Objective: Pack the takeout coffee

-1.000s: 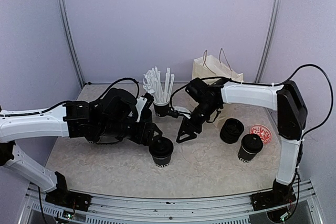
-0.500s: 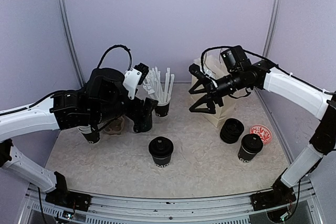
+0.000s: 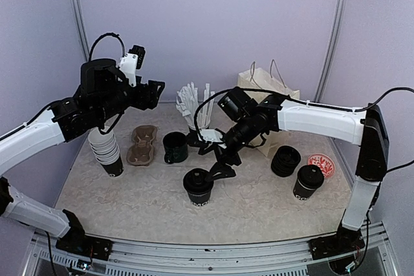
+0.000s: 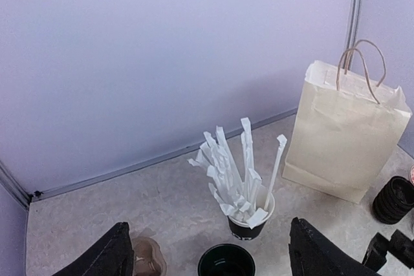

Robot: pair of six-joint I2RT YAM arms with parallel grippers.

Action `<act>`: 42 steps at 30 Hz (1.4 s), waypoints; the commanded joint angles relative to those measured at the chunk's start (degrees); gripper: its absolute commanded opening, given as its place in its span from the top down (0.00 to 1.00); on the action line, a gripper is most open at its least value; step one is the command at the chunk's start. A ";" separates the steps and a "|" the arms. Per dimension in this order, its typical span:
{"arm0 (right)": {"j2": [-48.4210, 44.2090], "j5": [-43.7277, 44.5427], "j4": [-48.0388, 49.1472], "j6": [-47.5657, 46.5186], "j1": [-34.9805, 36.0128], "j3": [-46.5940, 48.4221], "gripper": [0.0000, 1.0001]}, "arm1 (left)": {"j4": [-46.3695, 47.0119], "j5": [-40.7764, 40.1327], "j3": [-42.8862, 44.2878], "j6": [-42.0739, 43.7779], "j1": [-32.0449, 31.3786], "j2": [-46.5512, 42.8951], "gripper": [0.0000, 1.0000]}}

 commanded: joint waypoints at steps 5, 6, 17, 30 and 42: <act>5.78 4.10 -4.06 -1.56 3.61 5.15 0.01 | 7.97 8.84 -6.46 -0.88 7.45 -1.44 0.20; 6.18 4.42 -4.19 -1.40 3.74 5.34 0.01 | 8.29 9.28 -7.00 -0.89 7.71 -1.77 0.20; 9.66 6.61 -6.52 -1.15 5.37 8.08 0.12 | 8.10 12.59 -8.65 -1.80 9.60 -1.29 0.20; 9.99 8.34 -6.43 -0.80 6.43 7.85 0.20 | 7.62 13.00 -8.92 -1.91 9.91 -0.54 0.21; 9.82 11.13 -6.23 3.70 1.04 11.62 0.28 | 6.95 13.43 -8.71 -1.79 10.00 -0.23 0.21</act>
